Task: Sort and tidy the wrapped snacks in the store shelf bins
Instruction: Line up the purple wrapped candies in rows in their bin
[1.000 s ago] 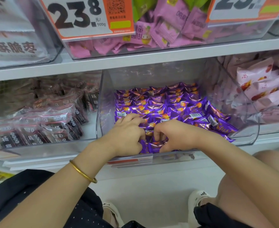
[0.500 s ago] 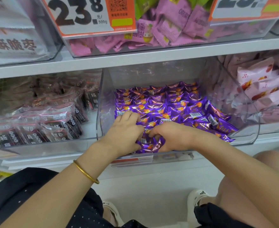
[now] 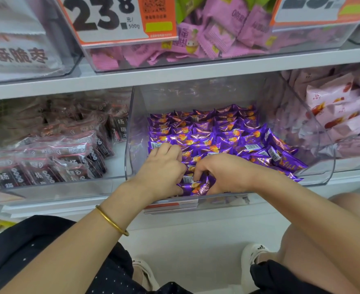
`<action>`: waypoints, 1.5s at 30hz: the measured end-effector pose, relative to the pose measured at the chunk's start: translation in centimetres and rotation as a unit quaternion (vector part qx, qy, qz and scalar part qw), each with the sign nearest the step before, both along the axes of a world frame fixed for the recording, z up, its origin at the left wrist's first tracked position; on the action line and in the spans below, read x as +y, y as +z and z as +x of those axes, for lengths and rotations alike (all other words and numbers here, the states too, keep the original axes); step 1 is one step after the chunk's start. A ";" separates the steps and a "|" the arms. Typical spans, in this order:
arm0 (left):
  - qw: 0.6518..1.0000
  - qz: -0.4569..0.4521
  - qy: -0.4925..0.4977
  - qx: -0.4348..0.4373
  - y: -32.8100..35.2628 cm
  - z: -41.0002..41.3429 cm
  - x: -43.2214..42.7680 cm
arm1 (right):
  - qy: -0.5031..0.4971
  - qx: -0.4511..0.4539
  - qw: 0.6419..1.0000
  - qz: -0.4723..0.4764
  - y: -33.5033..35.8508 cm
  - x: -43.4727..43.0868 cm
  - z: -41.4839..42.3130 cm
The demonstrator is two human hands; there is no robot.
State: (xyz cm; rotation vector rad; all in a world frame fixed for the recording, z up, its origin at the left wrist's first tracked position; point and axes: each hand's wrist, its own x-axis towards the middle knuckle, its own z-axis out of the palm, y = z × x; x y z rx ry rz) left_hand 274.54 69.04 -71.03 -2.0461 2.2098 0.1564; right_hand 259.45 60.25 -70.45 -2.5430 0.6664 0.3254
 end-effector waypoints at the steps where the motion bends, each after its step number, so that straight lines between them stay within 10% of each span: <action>1: 1.000 -0.004 0.001 -0.002 0.0 -0.1 0.0 | 0.006 -0.002 1.000 -0.009 0.0 0.0 0.1; 26: 0.996 0.043 -0.008 0.081 0.4 -0.3 -0.5 | -0.033 -0.010 0.999 0.023 1.5 -0.9 -0.8; 35: 0.997 0.042 -0.038 0.056 -0.2 -0.3 -0.9 | 0.159 0.202 0.962 -0.093 2.0 -0.7 -0.3; 45: 0.997 0.037 -0.033 0.060 -0.4 -0.4 -0.8 | 0.157 0.187 0.970 -0.019 1.3 -1.4 -0.9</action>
